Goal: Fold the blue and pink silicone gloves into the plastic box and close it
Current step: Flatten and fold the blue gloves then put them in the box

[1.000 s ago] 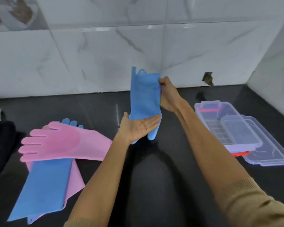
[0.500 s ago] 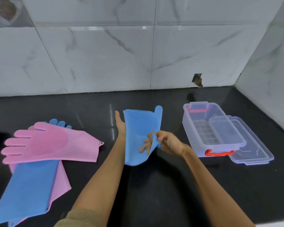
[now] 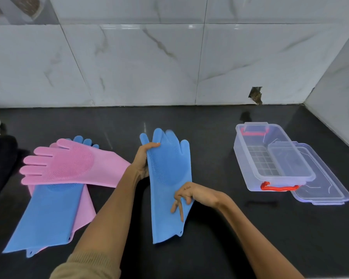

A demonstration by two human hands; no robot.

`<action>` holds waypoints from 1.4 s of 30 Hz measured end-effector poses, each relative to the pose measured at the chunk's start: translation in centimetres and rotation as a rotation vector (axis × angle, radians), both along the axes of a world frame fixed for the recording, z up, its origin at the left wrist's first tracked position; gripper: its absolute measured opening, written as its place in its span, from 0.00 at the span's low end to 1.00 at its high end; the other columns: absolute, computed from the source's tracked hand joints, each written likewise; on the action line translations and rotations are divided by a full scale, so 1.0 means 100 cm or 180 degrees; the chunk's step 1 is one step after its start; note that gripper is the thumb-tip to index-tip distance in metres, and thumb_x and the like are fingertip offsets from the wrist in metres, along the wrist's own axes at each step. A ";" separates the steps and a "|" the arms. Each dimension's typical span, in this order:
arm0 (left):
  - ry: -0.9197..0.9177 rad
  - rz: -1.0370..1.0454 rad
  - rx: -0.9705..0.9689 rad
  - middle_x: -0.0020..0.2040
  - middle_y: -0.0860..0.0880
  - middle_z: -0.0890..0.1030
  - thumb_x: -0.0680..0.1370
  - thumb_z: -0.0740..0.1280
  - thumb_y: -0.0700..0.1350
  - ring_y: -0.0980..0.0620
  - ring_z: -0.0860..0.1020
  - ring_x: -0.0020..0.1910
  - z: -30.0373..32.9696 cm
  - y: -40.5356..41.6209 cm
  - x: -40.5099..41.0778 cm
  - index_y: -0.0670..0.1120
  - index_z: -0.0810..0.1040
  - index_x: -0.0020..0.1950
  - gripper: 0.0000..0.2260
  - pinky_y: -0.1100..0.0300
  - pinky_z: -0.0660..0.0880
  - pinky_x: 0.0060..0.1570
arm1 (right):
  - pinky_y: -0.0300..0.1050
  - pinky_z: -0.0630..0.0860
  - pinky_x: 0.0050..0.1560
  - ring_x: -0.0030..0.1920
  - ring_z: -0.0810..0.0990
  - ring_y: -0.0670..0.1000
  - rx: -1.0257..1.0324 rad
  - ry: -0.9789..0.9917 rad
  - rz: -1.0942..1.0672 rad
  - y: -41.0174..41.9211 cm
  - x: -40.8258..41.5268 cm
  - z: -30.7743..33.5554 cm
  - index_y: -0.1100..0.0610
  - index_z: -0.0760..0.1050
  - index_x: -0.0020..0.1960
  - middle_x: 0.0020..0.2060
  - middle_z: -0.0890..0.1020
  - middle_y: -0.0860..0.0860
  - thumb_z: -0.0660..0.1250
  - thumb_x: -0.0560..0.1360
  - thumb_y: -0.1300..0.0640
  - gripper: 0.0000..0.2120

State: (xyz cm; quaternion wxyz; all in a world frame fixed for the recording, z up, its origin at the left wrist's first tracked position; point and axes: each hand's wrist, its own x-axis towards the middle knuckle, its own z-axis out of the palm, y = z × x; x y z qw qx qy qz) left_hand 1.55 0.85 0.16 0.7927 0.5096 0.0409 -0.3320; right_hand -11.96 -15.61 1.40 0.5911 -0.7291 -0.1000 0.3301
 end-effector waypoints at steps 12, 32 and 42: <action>-0.1741 0.0440 0.3192 0.74 0.41 0.65 0.76 0.70 0.45 0.43 0.67 0.71 0.043 0.013 0.004 0.38 0.57 0.75 0.34 0.55 0.68 0.61 | 0.40 0.76 0.41 0.42 0.80 0.48 -0.0786 -0.1172 -0.3271 -0.005 0.013 -0.008 0.54 0.75 0.45 0.40 0.80 0.48 0.65 0.73 0.57 0.02; -0.1479 0.0734 0.4648 0.40 0.43 0.77 0.79 0.63 0.38 0.48 0.74 0.38 0.017 0.021 -0.043 0.36 0.79 0.49 0.07 0.59 0.70 0.38 | 0.39 0.80 0.32 0.36 0.84 0.49 -0.0804 0.0007 -0.2827 0.004 0.045 -0.003 0.63 0.81 0.49 0.44 0.84 0.55 0.71 0.73 0.60 0.07; -0.1386 0.0957 0.4467 0.47 0.41 0.81 0.80 0.63 0.41 0.47 0.78 0.42 0.020 0.032 -0.039 0.38 0.78 0.50 0.07 0.59 0.73 0.42 | 0.40 0.80 0.33 0.38 0.84 0.48 -0.0950 0.0090 -0.2603 0.012 0.064 0.001 0.62 0.80 0.51 0.47 0.84 0.56 0.71 0.73 0.58 0.09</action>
